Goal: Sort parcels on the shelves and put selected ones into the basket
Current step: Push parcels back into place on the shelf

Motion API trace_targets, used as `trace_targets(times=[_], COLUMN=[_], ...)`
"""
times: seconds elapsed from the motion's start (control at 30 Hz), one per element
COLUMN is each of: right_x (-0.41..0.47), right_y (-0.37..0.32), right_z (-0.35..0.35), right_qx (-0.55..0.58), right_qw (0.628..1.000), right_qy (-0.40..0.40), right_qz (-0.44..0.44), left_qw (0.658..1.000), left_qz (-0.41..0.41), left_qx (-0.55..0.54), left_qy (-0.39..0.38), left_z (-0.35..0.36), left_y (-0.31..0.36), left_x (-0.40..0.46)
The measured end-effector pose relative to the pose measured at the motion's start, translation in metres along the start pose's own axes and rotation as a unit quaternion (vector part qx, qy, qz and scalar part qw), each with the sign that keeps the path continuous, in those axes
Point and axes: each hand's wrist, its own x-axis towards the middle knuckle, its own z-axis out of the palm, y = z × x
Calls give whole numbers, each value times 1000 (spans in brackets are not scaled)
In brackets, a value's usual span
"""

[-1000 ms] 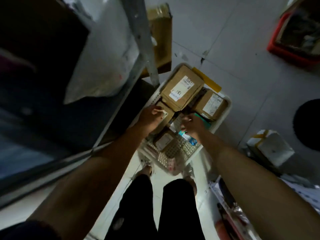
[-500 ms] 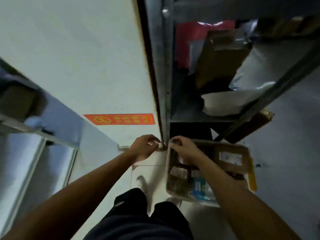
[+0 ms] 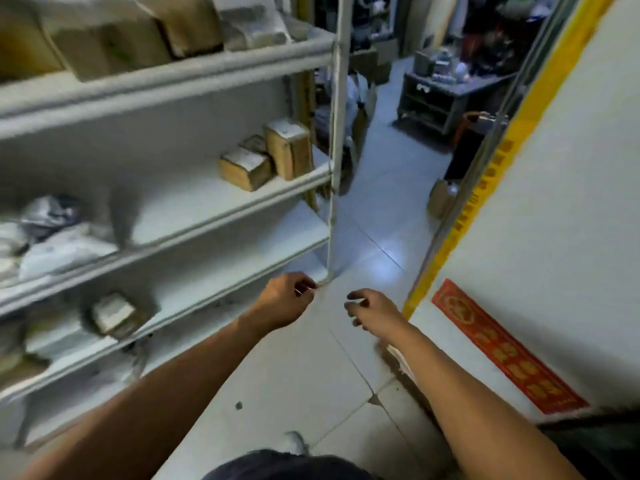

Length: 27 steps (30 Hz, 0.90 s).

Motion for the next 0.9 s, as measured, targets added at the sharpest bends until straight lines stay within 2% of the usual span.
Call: trace_targets(times=[0.17,0.33,0.6,0.77,0.9], right_x=[57,87,129,152,190], right_y=[-119,-204,-286,-333,-390], right_z=[90,176,287,341,391], right_qx=[-66,-105,-131,-111,-35], right_qw=[988,964,928,923,954], right_qy=[-118,-200,-303,-315,-227], right_qz=[-81,-138,-172,-194,-193], left_qw=[983,940,889,850,844], left_qz=[-96,-176,-249,-278,-273], left_qx=[-68,-118,-169,-196,-225], left_qy=[142,268,346,402,404], left_z=[-100,-163,-226,-261,-298], left_y=[-86,-148,-221,-263,-303], left_x=[-21,-47,-60,-56,-43])
